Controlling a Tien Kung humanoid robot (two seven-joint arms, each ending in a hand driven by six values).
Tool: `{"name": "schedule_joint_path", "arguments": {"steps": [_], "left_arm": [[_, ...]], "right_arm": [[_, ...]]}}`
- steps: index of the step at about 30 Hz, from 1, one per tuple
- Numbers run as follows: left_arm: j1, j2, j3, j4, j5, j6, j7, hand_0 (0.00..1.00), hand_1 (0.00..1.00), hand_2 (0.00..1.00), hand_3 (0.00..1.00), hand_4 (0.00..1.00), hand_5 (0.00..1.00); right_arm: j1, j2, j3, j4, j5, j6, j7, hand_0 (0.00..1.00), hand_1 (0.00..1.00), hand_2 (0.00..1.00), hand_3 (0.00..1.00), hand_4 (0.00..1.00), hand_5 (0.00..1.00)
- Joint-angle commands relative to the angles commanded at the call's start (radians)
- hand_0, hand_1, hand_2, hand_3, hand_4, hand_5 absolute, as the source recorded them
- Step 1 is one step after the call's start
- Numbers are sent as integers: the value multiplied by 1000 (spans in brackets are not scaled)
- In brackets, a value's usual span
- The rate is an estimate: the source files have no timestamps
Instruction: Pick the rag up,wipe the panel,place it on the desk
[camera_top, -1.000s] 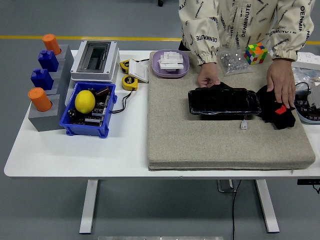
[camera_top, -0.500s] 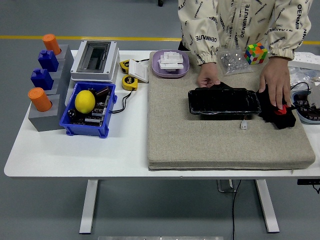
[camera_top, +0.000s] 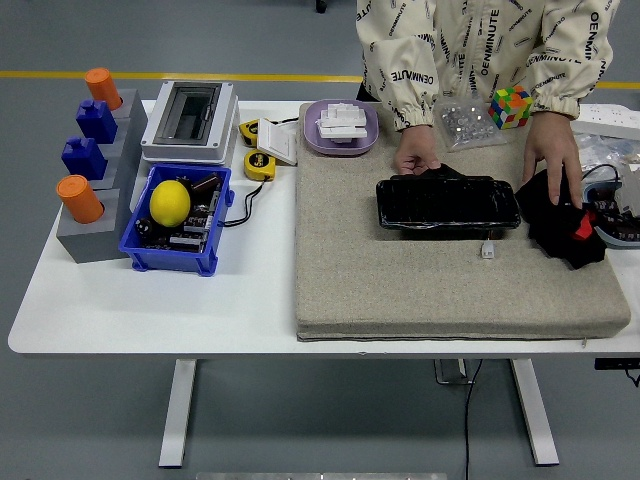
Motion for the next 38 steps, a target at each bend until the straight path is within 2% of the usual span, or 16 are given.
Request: {"name": "schedule_joint_path", "arguments": {"steps": [17,38], "left_arm": [[-2,1,13,-1,-5,-1,0,604,642,657,560,628,445],[-5,17,54,2,-13,-1,0,604,641,656,561,628,445]], "right_arm": [[4,-2,-11,-8,4,5,3,758,734,795,777,998,653],[8,-2,-33,-6,9,0,4,758,732,787,776,998,647]]}}
